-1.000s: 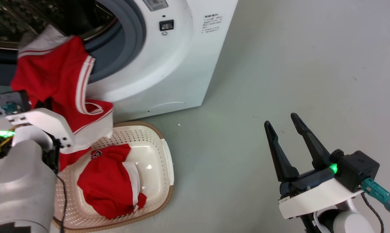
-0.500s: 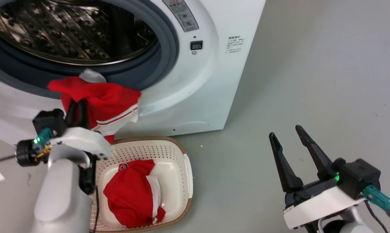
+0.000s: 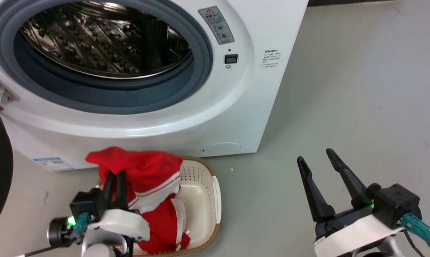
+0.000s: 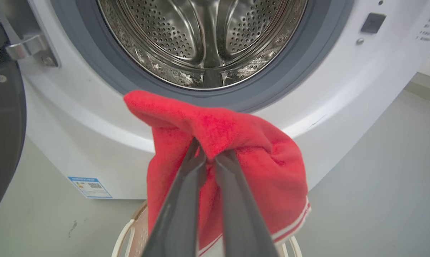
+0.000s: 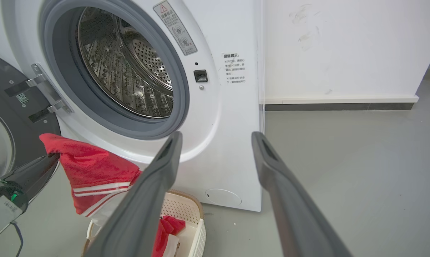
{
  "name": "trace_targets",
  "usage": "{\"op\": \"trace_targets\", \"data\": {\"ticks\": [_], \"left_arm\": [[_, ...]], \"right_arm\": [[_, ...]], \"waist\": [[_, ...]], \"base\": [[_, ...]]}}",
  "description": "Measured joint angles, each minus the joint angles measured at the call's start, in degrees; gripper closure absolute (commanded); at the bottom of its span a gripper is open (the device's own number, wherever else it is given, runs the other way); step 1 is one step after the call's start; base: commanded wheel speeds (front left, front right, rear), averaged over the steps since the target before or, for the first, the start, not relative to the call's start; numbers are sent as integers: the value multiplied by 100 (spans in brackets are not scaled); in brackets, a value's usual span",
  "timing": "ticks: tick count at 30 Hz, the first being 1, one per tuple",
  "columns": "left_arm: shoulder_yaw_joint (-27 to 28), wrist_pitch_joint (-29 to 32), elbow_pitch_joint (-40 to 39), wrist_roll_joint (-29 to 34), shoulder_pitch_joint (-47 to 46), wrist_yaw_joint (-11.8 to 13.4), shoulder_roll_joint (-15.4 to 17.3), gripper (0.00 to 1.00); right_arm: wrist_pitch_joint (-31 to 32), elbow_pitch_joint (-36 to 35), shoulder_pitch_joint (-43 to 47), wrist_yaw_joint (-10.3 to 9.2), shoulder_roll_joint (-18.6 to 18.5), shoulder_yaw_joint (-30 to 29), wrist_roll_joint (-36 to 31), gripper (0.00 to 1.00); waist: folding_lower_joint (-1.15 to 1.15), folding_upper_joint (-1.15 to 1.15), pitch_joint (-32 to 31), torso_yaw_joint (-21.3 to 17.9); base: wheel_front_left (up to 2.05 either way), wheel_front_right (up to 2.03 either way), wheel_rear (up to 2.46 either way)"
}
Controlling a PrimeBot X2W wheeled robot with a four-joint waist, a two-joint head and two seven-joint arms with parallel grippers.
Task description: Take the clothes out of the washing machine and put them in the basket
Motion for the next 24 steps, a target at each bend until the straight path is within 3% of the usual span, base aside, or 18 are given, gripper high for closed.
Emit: {"op": "trace_targets", "data": {"ticks": [10,24], "left_arm": [[-186,-1,649,-165,-9,-11,-99,100],[-125,-2,1968,-118,-1343,-33,-130,100]], "right_arm": [[-5,-130,-191,0,0,103,-3,0],[-359,49,-840,0,-1,298,112,0]], "waist": [[0,0,691,-45],[2,0,2202,-346]], "base": [[0,0,0],[0,0,0]]}}
